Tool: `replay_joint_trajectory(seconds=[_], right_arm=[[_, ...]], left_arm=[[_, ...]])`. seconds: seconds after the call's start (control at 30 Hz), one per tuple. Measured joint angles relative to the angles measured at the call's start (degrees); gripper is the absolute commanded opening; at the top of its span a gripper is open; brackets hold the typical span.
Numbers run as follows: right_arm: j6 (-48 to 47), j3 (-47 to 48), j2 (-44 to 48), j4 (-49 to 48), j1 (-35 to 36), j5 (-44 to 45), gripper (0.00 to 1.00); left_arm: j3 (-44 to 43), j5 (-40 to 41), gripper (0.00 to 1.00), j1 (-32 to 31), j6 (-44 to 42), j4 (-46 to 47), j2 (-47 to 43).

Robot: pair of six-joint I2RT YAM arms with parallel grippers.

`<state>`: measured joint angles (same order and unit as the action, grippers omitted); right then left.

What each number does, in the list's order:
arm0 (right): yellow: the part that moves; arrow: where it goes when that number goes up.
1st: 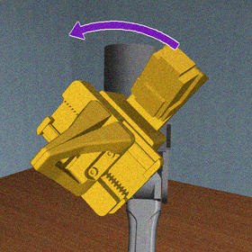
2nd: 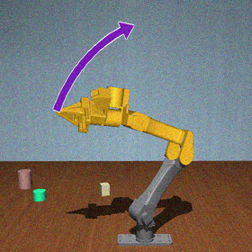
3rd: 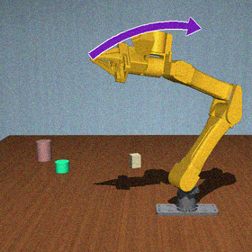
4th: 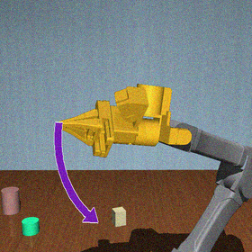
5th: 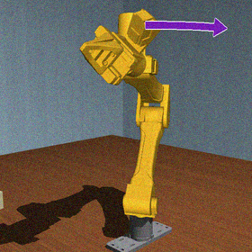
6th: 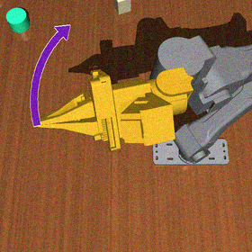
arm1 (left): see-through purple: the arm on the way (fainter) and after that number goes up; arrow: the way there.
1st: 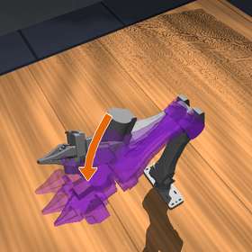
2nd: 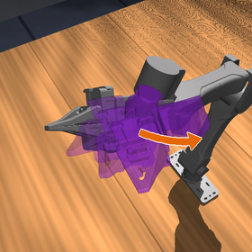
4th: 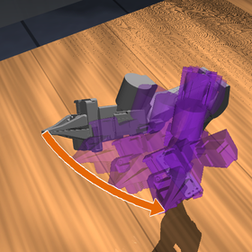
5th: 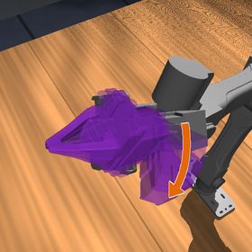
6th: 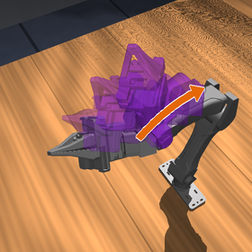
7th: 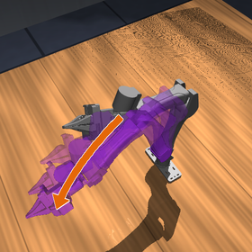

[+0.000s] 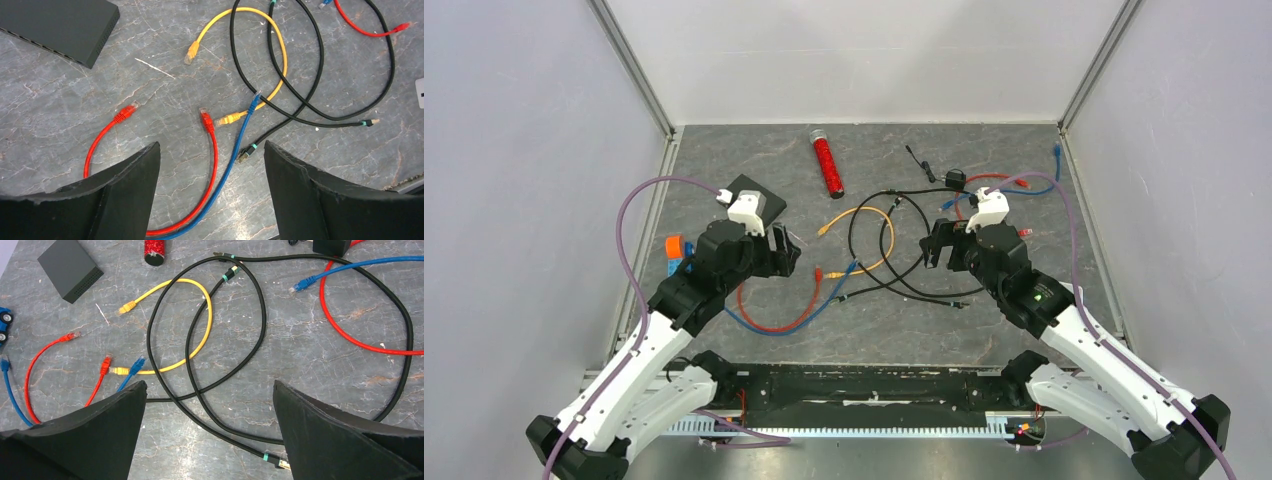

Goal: Insert the plug into the switch port
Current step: Pick up the connector from the center of the board.

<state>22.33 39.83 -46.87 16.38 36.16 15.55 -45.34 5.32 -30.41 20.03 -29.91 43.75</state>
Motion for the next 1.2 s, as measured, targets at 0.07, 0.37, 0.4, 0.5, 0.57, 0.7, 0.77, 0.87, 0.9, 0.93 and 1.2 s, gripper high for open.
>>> replay_joint_trajectory(seconds=[0.07, 0.37, 0.4, 0.5, 0.57, 0.7, 0.77, 0.87, 0.9, 0.93, 1.2], right_arm=[[-0.04, 0.0, 0.0, 0.0, 0.0, 0.07, 0.98], [-0.48, -0.22, 0.46, -0.94, 0.0, 0.55, 0.98], [-0.5, -0.28, 0.55, -1.25, 0.0, 0.52, 0.98], [-1.07, -0.61, 0.85, -2.49, 0.0, 0.13, 0.98], [-1.6, -1.31, 1.31, -3.5, 0.0, -0.5, 0.98], [-2.93, -3.91, 2.75, -6.19, 0.0, -3.56, 0.98], [-3.85, -5.68, 3.58, -8.17, 0.0, -6.88, 0.98], [-4.5, -7.74, 4.83, -10.21, 0.0, -10.95, 0.98], [-4.63, -8.07, 5.07, -10.51, 0.0, -12.39, 0.98], [-4.81, -8.24, 5.25, -10.82, 0.0, -13.31, 0.98], [-6.4, -8.37, 6.62, -12.61, 0.0, -17.75, 0.98]], left_arm=[[0.0, 0.5, 0.81, 0.0, 0.02, 0.02, 0.35], [-0.02, 7.1, 0.81, 0.0, 0.22, -0.61, 1.97], [-0.17, 8.66, 0.8, 0.0, 0.28, -1.22, 2.84], [-1.97, 13.57, 0.8, 0.09, 0.28, -4.61, 7.43], [-4.42, 16.35, 0.8, 0.66, 0.22, -7.98, 12.26], [-7.32, 20.31, 0.77, 3.19, -0.07, -12.63, 20.85], [-8.04, 21.24, 0.77, 4.61, -0.26, -14.64, 24.9], [-8.66, 19.93, 0.76, 7.23, -1.55, -15.15, 30.95], [-8.81, 18.34, 0.76, 8.7, -2.05, -15.04, 32.98], [-8.9, 17.27, 0.76, 9.77, -2.34, -14.88, 34.42], [-10.05, 8.41, 0.7, 17.35, -5.57, -12.28, 45.66]])
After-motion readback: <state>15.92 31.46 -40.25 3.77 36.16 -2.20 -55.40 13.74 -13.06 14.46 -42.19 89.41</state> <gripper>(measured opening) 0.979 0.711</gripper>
